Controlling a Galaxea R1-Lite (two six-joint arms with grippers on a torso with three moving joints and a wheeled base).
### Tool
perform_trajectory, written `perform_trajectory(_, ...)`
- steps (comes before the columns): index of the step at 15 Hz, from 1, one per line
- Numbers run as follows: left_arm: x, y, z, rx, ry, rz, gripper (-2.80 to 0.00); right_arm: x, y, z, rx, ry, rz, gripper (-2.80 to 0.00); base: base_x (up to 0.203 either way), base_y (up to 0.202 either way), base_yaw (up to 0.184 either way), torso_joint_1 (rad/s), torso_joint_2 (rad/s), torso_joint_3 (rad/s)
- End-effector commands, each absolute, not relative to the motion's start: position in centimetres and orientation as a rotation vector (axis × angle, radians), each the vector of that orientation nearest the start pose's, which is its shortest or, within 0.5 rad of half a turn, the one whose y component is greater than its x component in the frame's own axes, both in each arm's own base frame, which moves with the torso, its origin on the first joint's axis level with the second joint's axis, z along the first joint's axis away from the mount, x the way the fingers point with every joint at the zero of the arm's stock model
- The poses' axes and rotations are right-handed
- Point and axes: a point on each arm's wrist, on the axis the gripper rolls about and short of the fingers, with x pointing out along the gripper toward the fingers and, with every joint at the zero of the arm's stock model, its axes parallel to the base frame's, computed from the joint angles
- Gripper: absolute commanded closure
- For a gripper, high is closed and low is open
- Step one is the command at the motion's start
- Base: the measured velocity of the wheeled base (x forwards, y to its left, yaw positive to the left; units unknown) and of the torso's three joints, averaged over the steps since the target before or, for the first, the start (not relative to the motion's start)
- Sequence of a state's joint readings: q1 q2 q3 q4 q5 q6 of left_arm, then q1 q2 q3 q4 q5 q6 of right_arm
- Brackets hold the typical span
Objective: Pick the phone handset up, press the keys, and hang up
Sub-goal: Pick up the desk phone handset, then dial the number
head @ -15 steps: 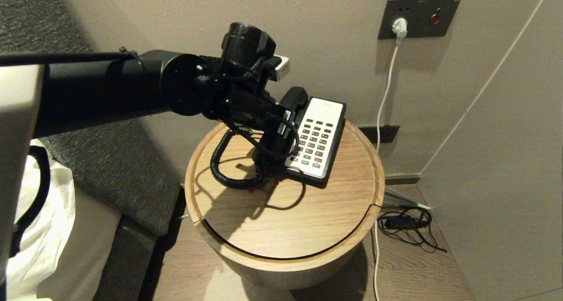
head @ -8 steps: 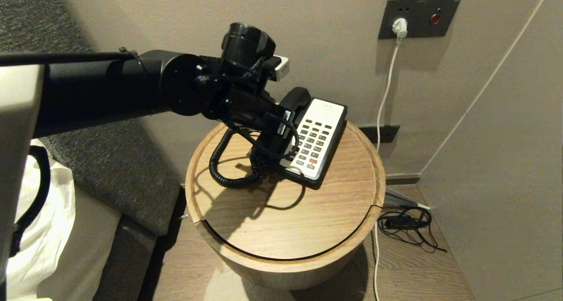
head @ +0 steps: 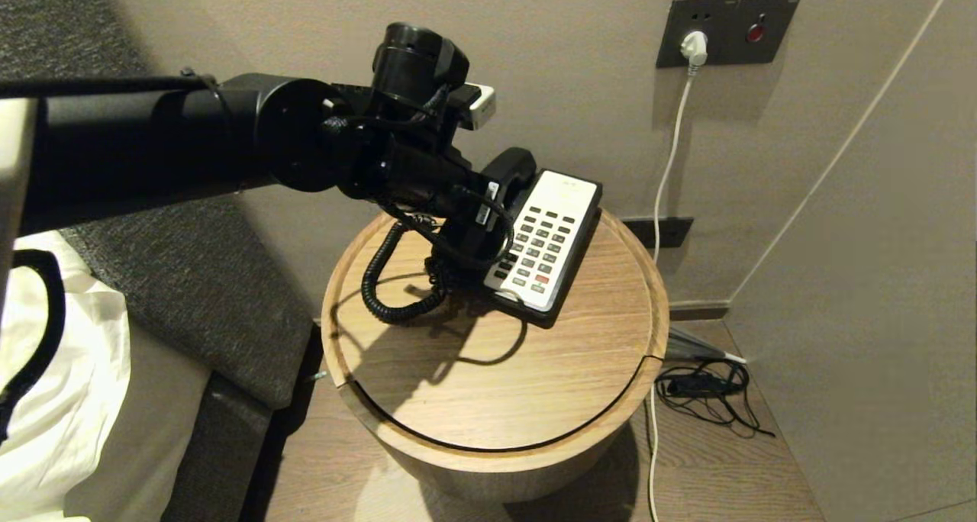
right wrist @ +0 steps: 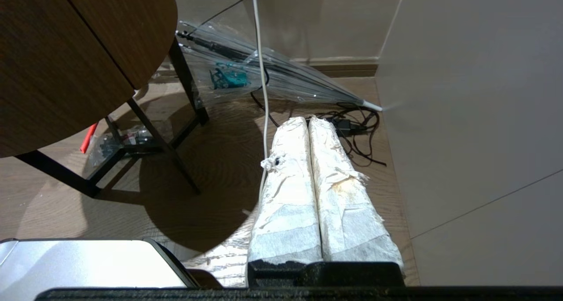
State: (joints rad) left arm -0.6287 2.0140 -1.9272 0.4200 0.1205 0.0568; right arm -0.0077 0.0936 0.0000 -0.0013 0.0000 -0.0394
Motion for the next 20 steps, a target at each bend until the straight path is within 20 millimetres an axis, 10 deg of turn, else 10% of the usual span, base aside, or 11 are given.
perform_trajectory(1, 31.9, -22.9, 29.0, 0.234, 0.444, -0.511, 0.0, -1.6, 0.0, 7.7, -0.039, 0.094, -0.006, 0.0, 0.0, 0.0, 0.0, 0.0, 0.0, 0.0)
perform_trajectory(15, 25.4, -18.7, 35.4, 0.176, 0.307, -0.525, 0.0, -1.6, 0.0, 7.8, -0.04, 0.088, -0.004, 0.0, 0.0, 0.0, 0.0, 0.0, 0.0, 0.0)
perform_trajectory(20, 23.0, -16.9, 36.2, 0.164, 0.295, -0.527, 0.0, -5.9, 0.2, 16.5, 0.033, -0.038, 0.041, 0.0, 0.0, 0.0, 0.0, 0.0, 0.0, 0.0)
